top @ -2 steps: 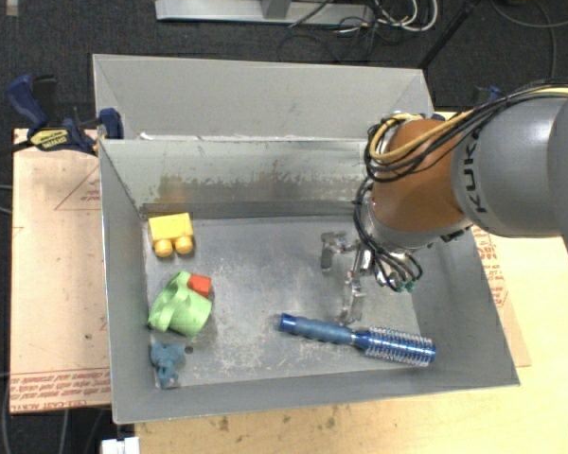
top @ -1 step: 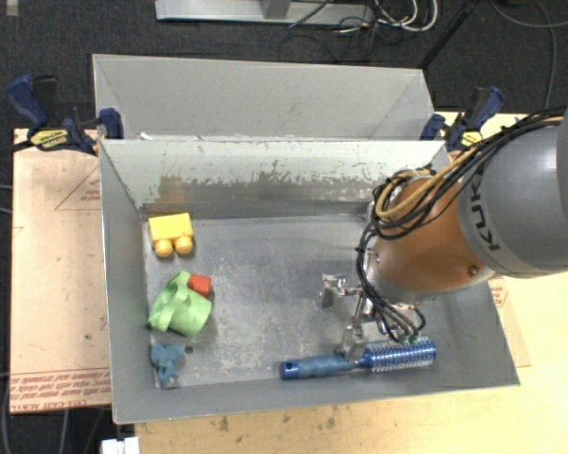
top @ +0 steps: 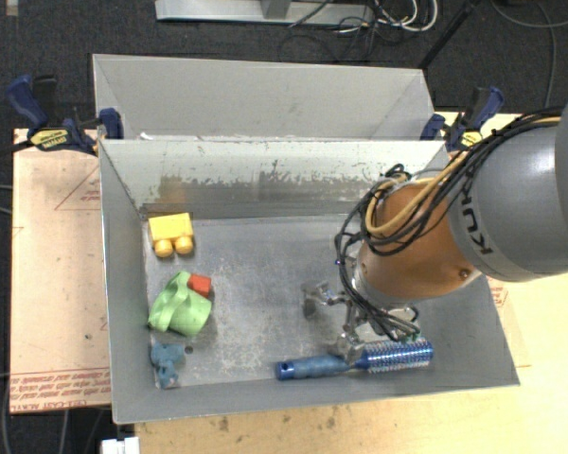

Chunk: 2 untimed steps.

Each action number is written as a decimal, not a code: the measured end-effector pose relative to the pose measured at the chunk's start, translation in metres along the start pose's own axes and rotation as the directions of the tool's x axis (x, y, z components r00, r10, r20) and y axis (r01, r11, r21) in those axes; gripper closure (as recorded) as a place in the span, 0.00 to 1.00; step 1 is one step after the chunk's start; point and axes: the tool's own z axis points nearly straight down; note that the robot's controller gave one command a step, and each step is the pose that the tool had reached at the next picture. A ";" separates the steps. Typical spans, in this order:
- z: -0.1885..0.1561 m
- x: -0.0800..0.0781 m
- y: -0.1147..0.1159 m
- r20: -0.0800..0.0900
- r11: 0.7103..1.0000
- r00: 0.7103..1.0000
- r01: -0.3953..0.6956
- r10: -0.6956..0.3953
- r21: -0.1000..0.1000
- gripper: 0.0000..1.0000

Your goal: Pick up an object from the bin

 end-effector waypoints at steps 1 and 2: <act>-0.004 -0.002 0.020 -0.004 1.000 1.000 0.023 -0.023 -0.003 0.00; 0.004 0.018 -0.056 -0.027 0.999 0.999 -0.037 0.036 -0.011 0.00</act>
Offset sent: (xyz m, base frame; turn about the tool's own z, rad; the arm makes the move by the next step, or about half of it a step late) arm -0.0173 0.0190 -0.0023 -0.0231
